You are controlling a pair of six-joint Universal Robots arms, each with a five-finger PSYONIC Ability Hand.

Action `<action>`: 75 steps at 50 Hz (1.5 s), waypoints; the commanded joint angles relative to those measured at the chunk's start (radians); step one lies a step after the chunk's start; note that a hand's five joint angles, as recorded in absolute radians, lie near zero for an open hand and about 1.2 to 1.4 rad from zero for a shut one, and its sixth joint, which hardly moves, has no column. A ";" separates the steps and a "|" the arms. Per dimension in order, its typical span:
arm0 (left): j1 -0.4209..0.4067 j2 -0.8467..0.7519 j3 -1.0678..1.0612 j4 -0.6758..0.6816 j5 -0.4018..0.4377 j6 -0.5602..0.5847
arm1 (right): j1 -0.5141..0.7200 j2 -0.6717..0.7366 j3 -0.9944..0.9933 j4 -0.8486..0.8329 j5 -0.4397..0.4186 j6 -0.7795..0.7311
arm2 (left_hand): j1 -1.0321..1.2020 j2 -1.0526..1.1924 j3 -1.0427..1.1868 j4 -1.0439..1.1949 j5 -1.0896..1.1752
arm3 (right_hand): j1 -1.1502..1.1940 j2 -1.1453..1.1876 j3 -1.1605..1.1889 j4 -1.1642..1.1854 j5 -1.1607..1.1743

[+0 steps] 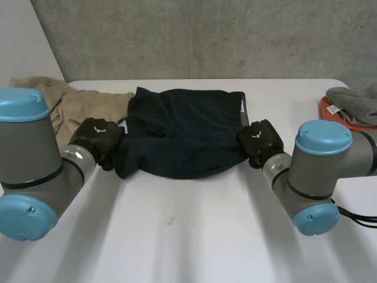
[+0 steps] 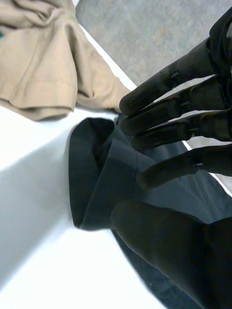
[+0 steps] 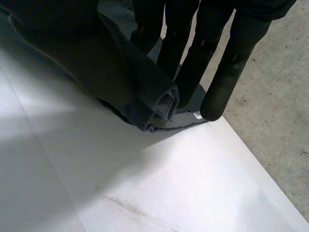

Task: Fold the laundry.

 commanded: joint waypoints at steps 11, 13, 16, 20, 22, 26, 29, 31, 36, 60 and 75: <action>-0.014 -0.235 0.183 0.038 -0.003 -0.017 | 0.005 0.006 0.008 -0.002 0.000 -0.012 | -0.364 -0.366 -0.367 -0.369 -0.367 | 0.291 0.234 0.213 0.198 0.212; -0.017 -0.267 0.215 0.032 -0.017 -0.009 | 0.005 0.005 0.008 -0.002 0.000 -0.013 | -0.355 -0.357 -0.359 -0.360 -0.359 | 0.291 0.234 0.213 0.198 0.212; -0.027 -0.306 0.258 0.011 -0.041 0.011 | 0.004 0.006 0.008 -0.002 0.000 -0.019 | -0.352 -0.354 -0.356 -0.357 -0.356 | 0.291 0.234 0.213 0.198 0.212; -0.042 -0.324 0.289 0.005 -0.054 0.025 | 0.001 0.006 0.008 -0.002 0.000 -0.027 | -0.314 -0.316 -0.318 -0.319 -0.318 | 0.291 0.234 0.213 0.198 0.212; -0.048 -0.333 0.300 0.006 -0.054 0.026 | -0.001 0.005 0.009 -0.003 0.002 -0.032 | -0.227 -0.229 -0.230 -0.232 -0.230 | 0.291 0.234 0.213 0.198 0.212; -0.050 -0.333 0.298 0.012 -0.046 0.026 | -0.005 0.005 0.009 0.000 0.005 -0.036 | 0.346 0.344 0.343 0.341 0.343 | 0.291 0.234 0.213 0.198 0.212; -0.050 -0.303 0.271 -0.003 -0.028 0.026 | -0.005 -0.005 0.011 0.018 0.002 -0.046 | 0.478 0.476 0.475 0.473 0.475 | 0.291 0.234 0.213 0.198 0.212; -0.051 -0.272 0.237 -0.027 -0.014 0.026 | -0.005 -0.014 0.017 0.044 -0.001 -0.061 | 0.478 0.476 0.475 0.473 0.475 | 0.291 0.234 0.213 0.198 0.212; -0.060 -0.125 0.099 -0.127 0.011 0.055 | -0.031 -0.097 0.045 0.200 -0.039 -0.188 | 0.478 0.476 0.475 0.473 0.475 | 0.291 0.234 0.213 0.198 0.212; -0.134 -0.035 0.169 -0.444 -0.058 0.273 | -0.165 -0.255 0.094 0.689 -0.213 -0.347 | 0.478 0.476 0.475 0.473 0.475 | 0.291 0.234 0.213 0.198 0.212; -0.117 -0.540 0.911 0.133 -0.014 0.304 | -0.159 -0.013 -0.181 0.182 0.025 -0.004 | 0.478 0.476 0.475 0.473 0.475 | 0.291 0.234 0.213 0.198 0.212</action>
